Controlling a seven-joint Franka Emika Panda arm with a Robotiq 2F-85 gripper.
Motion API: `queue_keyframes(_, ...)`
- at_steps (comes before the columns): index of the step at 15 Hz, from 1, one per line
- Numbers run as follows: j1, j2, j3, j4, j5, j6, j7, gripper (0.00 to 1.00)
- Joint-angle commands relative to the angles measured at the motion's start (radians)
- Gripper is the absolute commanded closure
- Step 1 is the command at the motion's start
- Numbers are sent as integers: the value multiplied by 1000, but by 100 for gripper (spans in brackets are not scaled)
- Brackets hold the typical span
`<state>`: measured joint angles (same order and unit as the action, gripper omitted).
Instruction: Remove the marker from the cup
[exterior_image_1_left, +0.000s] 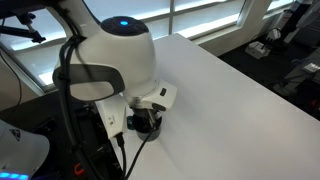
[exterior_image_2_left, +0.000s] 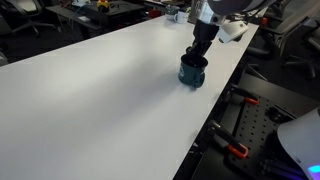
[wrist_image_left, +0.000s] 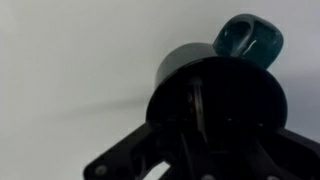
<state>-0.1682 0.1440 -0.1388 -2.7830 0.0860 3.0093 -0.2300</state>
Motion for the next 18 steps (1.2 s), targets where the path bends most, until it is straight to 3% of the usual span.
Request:
queue_keyframes(1,-6,24,-12,0,-28,34,-29,95)
queue_keyframes(5,-5,-13,-19,1,-83,-24,18,95)
queue_keyframes(10,9,-136,-30,18,-148,-205,71,95)
queue_keyframes(18,26,-324,-8,77,-102,-505,50,95)
